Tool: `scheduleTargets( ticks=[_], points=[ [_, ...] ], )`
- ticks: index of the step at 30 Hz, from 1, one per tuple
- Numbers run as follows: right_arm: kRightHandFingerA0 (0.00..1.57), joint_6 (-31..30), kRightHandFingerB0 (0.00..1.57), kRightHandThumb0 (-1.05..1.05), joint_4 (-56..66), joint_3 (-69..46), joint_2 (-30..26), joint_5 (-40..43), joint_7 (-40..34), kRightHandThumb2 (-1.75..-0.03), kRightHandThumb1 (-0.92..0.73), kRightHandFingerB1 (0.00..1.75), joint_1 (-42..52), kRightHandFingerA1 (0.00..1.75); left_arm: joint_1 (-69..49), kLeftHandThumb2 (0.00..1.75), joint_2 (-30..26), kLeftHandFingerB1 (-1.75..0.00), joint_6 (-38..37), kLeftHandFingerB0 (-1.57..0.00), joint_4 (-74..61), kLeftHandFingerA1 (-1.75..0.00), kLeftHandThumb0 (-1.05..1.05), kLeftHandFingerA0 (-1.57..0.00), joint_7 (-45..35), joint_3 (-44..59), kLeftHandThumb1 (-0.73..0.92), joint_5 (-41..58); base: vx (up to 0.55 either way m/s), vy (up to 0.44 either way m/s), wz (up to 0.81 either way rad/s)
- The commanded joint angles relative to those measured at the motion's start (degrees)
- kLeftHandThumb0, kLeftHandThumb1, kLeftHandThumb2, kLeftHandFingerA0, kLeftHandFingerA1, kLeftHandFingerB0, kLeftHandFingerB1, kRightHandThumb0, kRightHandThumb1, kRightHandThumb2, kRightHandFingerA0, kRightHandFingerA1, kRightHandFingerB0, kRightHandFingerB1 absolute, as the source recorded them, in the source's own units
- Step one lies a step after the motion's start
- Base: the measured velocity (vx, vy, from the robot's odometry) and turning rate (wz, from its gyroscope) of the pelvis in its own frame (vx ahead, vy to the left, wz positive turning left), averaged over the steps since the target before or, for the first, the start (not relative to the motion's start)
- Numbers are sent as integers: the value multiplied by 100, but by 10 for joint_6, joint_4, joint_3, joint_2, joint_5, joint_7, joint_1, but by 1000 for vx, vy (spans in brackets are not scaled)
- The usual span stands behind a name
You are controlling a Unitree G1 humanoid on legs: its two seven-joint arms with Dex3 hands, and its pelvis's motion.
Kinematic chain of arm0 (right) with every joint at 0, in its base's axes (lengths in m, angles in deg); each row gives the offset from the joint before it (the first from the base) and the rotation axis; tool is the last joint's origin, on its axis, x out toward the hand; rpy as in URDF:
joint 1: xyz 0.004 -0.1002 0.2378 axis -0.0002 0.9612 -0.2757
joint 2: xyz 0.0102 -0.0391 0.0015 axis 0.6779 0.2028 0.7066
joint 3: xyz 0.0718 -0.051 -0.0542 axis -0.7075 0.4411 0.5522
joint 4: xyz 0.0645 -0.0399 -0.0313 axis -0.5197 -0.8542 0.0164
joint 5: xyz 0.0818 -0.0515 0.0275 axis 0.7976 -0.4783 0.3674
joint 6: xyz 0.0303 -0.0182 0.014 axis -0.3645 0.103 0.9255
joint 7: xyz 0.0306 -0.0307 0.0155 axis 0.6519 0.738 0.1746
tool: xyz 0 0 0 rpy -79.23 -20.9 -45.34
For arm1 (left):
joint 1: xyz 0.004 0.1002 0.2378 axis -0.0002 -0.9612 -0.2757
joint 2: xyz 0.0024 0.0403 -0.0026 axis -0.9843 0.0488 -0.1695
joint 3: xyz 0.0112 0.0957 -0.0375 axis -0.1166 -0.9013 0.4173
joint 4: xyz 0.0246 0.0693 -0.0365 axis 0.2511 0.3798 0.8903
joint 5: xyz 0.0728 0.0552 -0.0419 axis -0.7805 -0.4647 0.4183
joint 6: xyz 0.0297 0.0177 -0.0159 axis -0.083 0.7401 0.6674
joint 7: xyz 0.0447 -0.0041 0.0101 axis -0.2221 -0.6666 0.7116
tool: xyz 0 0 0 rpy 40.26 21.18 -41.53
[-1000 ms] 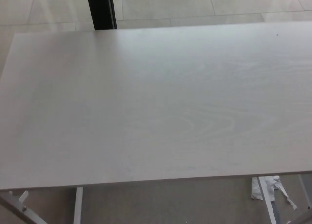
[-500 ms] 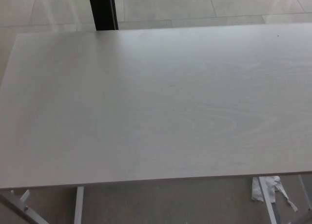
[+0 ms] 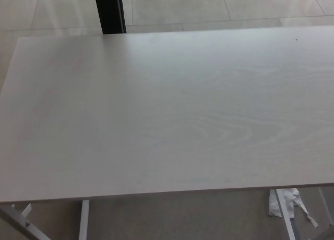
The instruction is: Pick up a bottle and hand it
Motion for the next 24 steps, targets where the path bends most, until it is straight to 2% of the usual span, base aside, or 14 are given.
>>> scheduleTargets(
  ticks=[1, 4, 5, 6, 7, 11, 12, 13, 14, 16, 18, 19, 21, 24],
  points=[
    [51, -21, 32, -58, -13, -23, -6, 22, -14, -94, -47, 61, -3, 71, 7, 58, -20, -51, -132, -63, 43, -60, -78, -75, -116, 4, 59, 68, 0, 0, 0],
    [55, -25, 32, -60, -10, -22, -6, 20, -16, -93, -47, 60, -3, 72, 6, 59, -18, -52, -142, -64, 39, -61, -77, -82, -122, 4, 58, 74, 0, 0, 0],
    [53, -28, 34, -58, -4, -22, -5, 22, -14, -61, -62, 53, -1, 68, 5, 59, -18, -52, -141, -65, 35, -61, -79, -81, -120, 2, 58, 74, 0, 0, 0],
    [55, -26, 32, -65, -2, -23, -3, 23, -12, -92, -47, 59, 4, 72, -3, 59, -18, -53, -143, -65, 30, -61, -80, -81, -116, -4, 59, 68, 0, 0, 0],
    [60, -25, 34, -66, -3, -25, -4, 25, -9, -58, -61, 52, 5, 68, -3, 58, -17, -52, -139, -66, 29, -61, -78, -81, -119, -2, 57, 72, 0, 0, 0],
    [53, -47, 30, -75, 6, -28, -11, 33, -3, -57, -56, 50, 8, 69, 6, 58, -25, -53, -170, -57, 62, -62, -79, -73, -131, -12, 59, 72, 0, 0, 0],
    [50, -50, 26, -75, 8, -28, -11, 34, 1, -88, -42, 56, 14, 70, 6, 57, -27, -54, -163, -54, 66, -63, -78, -69, -142, -10, 55, 79, 0, 0, 0],
    [49, -61, 23, -76, 17, -25, -13, 33, 1, -87, -42, 56, 19, 70, -1, 56, -25, -55, -152, -51, 49, -65, -75, -64, -146, -12, 50, 84, 0, 0, 0],
    [49, -66, 25, -77, 14, -22, -15, 31, 2, -58, -56, 51, 18, 67, -3, 82, -28, -62, -150, -45, 44, -71, -73, -52, -147, -19, 34, 82, 0, 0, 0],
    [49, -58, 22, -81, 5, -18, -18, 28, 10, -57, -56, 50, 19, 68, -9, 54, -33, -57, -141, -41, 33, -70, -73, -51, -154, -28, 43, 84, 0, 0, 0],
    [54, -45, 20, -84, 7, -12, -18, 16, 14, -58, -58, 50, 34, 71, -23, 77, -33, -59, -133, -35, 18, -71, -75, -51, -172, -35, 30, 91, 0, 0, 0],
    [52, -48, 18, -88, 12, -10, -19, 10, 12, -59, -59, 49, 46, 70, -30, 53, -33, -56, -131, -41, 13, -68, -72, -59, -173, -37, 41, 92, 0, 0, 0],
    [58, -45, 16, -87, 12, -9, -18, 1, 9, -59, -62, 48, 67, 71, -49, 78, -35, -58, -124, -40, 1, -70, -73, -75, -176, -43, 32, 93, 0, 0, 0],
    [57, -39, 16, -85, 12, -11, -12, 7, 10, -59, -62, 49, 85, 71, -63, 58, -35, -55, -128, -44, -8, -68, -71, -87, -169, -49, 41, 92, 0, 0, 0]
  ],
)
